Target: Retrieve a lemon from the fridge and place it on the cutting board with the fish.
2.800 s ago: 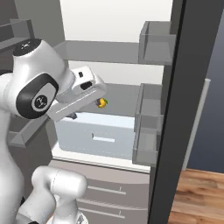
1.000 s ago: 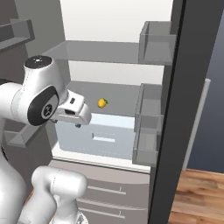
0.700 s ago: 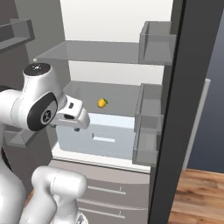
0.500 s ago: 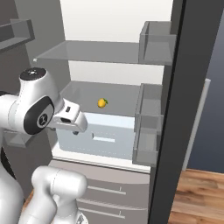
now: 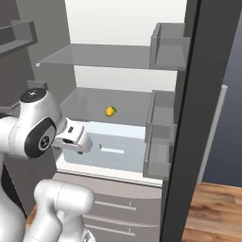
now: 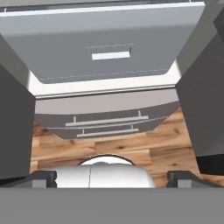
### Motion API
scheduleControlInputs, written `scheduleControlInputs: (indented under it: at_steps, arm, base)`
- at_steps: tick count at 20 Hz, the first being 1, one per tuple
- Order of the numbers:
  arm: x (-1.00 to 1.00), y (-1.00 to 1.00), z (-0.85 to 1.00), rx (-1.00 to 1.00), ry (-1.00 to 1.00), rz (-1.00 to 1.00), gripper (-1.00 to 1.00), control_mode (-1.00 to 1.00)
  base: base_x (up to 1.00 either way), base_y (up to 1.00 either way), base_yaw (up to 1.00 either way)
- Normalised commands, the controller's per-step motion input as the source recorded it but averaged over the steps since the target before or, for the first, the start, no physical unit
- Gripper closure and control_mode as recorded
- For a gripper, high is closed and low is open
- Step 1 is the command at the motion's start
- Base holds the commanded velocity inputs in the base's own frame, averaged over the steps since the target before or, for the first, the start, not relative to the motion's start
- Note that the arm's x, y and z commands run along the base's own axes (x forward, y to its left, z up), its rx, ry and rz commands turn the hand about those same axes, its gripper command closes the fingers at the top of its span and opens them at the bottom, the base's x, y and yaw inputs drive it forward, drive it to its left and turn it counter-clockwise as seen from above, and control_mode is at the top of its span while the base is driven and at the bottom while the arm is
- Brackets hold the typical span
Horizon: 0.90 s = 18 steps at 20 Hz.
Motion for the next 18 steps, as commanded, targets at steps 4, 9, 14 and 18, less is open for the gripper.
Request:
scheduleControlInputs:
  at_steps: [4,9,14,18]
  arm:
    - [0.0,0.0,0.0,0.0,0.0,0.0,-1.0,-1.0]
    - [0.0,0.0,-0.06,0.0,0.0,0.0,-1.0,1.0]
    - [0.0,0.0,0.0,0.0,0.0,0.0,-1.0,1.0]
    - [0.0,0.0,0.0,0.0,0.0,0.0,-1.0,1.0]
  base:
    - [0.0,0.0,0.0]
    - [0.0,-0.02,0.0]
    - [0.0,-0.34,0.0]
    - [0.0,-0.34,0.0]
